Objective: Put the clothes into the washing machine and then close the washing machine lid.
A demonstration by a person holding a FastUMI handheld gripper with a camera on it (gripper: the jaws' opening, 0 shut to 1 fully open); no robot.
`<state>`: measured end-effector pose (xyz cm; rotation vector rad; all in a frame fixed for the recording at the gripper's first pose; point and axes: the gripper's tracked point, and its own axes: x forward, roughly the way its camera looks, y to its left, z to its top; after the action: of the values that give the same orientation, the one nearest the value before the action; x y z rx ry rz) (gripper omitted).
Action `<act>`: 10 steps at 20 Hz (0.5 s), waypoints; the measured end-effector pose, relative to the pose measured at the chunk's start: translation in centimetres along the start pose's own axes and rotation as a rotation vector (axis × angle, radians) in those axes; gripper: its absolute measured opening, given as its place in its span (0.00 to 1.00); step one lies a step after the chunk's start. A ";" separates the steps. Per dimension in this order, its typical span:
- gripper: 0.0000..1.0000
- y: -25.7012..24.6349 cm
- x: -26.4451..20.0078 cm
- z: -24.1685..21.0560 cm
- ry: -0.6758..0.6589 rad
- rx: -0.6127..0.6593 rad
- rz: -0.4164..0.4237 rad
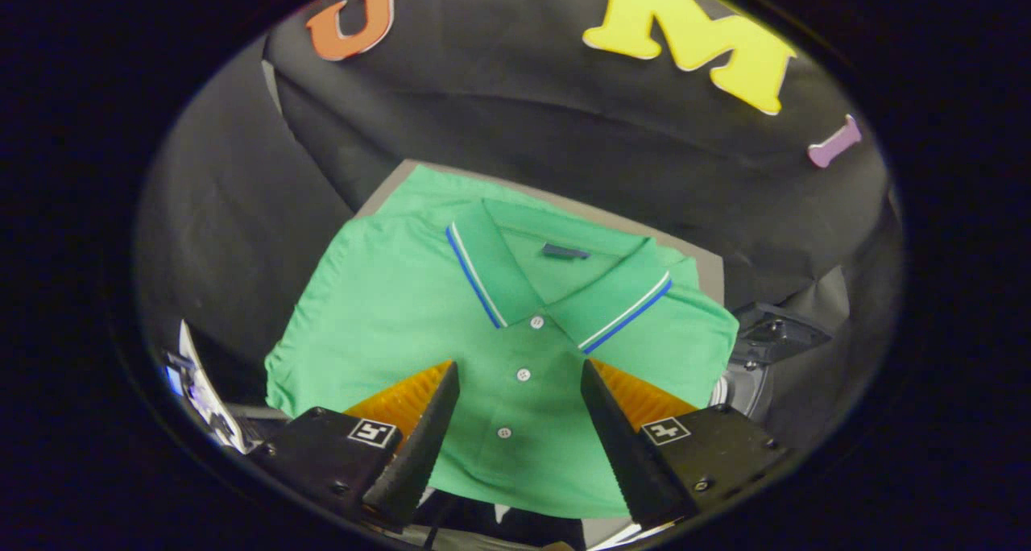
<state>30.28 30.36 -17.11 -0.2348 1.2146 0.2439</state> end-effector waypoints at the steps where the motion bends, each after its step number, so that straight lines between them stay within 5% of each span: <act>1: 0.96 0.1 0.2 -0.7 0.043 -0.019 -0.001; 10: 0.85 0.5 0.7 -1.6 0.241 0.047 0.033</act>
<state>28.90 30.39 -18.35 -0.2075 1.4627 0.2198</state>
